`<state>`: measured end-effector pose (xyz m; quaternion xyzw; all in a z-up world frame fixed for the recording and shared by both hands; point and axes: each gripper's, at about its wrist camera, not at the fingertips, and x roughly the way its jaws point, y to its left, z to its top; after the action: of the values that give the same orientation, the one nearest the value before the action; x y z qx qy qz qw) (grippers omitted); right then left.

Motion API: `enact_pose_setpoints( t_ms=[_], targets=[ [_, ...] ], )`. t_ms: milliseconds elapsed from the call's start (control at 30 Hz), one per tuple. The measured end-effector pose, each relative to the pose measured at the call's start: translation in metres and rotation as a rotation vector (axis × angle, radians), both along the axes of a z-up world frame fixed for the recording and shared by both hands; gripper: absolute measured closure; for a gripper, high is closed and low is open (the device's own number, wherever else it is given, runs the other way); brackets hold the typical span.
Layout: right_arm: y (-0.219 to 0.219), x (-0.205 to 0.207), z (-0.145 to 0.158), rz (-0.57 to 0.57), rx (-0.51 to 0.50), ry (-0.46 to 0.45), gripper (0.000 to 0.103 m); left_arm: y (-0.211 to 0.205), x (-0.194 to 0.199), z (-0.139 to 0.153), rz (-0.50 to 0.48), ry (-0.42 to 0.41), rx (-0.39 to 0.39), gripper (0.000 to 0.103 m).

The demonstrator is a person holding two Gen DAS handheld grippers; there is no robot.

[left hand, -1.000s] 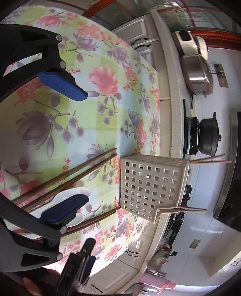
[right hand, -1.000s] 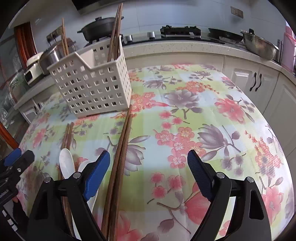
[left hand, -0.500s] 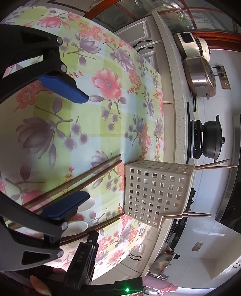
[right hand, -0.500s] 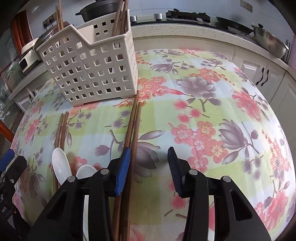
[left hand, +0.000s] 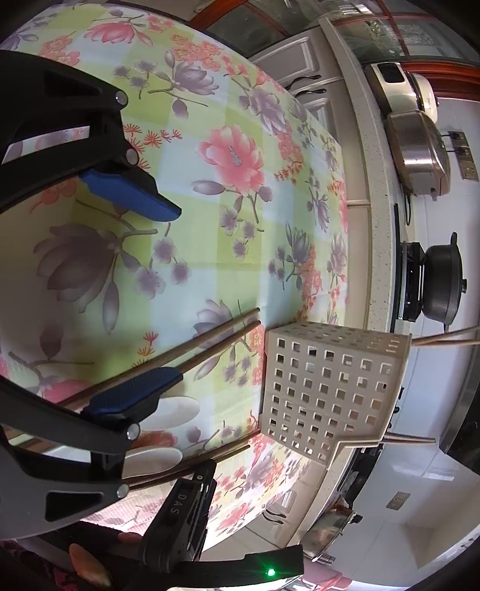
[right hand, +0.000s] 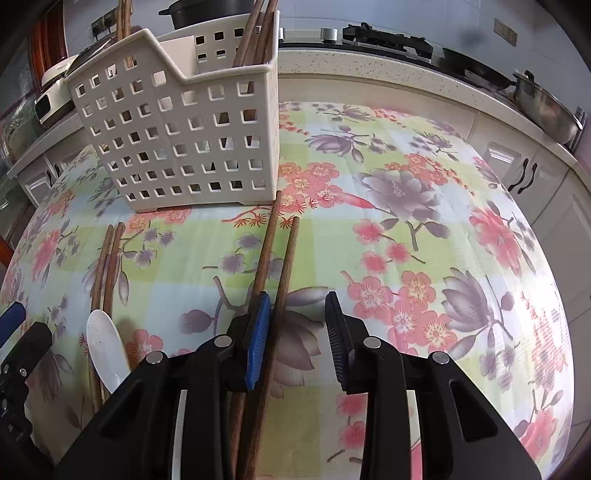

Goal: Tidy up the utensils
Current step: 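Move both open grippers back down to the chopsticks on the tablecloth, then close the left gripper on one chopstick while the right gripper grasps another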

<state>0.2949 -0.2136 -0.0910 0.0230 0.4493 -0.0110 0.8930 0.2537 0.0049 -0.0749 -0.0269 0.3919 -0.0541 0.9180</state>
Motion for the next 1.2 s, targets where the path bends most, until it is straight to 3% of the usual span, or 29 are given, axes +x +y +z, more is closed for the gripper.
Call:
enact_pose_setpoints(
  t_ms=[133, 700, 833, 933, 1000, 1200],
  targets=[
    [-0.013, -0.005, 0.0, -0.018, 0.023, 0.0, 0.092, 0.002, 0.003, -0.001, 0.008, 0.021, -0.012, 0.032],
    [-0.035, -0.02, -0.002, -0.012, 0.117, -0.011, 0.094, -0.022, 0.05, -0.017, 0.026, 0.16, -0.044, 0.066],
    [-0.037, -0.02, -0.001, -0.008, 0.125, -0.013, 0.094, -0.026, 0.057, -0.018, 0.029, 0.16, -0.04, 0.069],
    [-0.037, -0.02, -0.001, -0.006, 0.13, -0.012, 0.094, -0.029, 0.057, -0.018, 0.024, 0.158, -0.02, 0.075],
    [-0.037, -0.02, -0.001, -0.005, 0.134, -0.01, 0.094, -0.032, 0.057, -0.018, 0.002, 0.161, -0.023, 0.086],
    [-0.036, -0.021, -0.001, 0.002, 0.124, -0.004, 0.094, -0.03, 0.053, -0.017, -0.044, 0.167, -0.044, 0.095]
  ],
)
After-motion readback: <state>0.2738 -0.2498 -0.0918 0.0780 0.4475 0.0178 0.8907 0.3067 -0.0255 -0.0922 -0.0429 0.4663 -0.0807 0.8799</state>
